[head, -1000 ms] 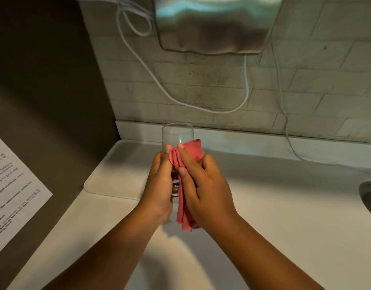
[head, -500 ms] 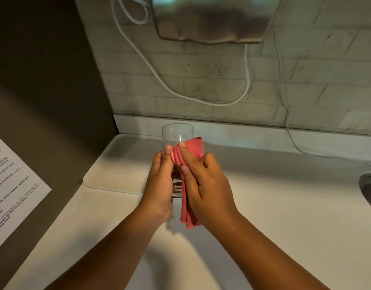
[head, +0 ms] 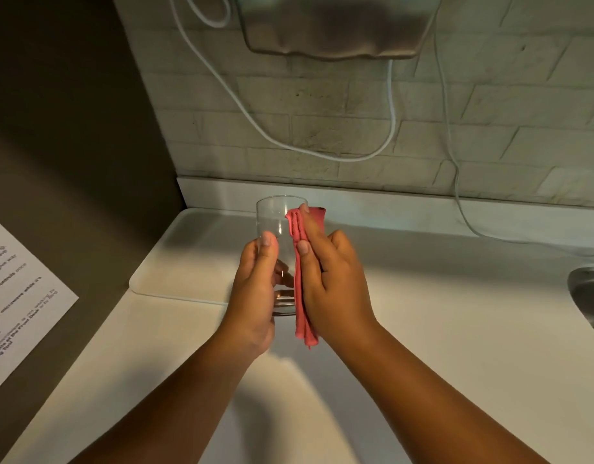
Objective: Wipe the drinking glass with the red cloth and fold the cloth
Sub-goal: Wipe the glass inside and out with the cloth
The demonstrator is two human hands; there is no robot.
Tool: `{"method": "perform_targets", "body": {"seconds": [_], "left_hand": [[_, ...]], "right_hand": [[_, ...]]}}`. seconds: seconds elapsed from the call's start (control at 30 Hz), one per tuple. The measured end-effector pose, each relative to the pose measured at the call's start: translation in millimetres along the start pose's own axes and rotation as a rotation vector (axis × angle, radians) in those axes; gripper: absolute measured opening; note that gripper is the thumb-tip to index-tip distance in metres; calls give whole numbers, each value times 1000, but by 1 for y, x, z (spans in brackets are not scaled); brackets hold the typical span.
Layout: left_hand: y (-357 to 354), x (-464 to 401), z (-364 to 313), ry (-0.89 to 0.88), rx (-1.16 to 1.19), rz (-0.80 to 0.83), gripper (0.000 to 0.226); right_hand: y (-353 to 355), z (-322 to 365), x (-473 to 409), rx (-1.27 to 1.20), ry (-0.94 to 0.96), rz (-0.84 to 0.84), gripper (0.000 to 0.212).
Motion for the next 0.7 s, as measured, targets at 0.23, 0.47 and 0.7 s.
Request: {"method": "perform_targets", "body": {"seconds": [0.23,0.47,0.7], "left_hand": [[4,0,4,22,-47,-9,33],[-3,6,5,15,-45,71,51],[5,-2,-11,17,82,-27,65]], "right_hand": [[-3,21,3,194,109,57,51],[6,-2,-26,6,-31,-38,44],[-6,17,7,45,125,68,51]]}}
Point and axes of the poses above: each hand's wrist, its own x-axis away from the middle knuckle, its own y-axis out of the back of the hand, z = x × y, the point moved 7 cm from there along -x, towards the middle knuckle, and after that the axes turned 12 degrees about x, right-handed, at the moved point
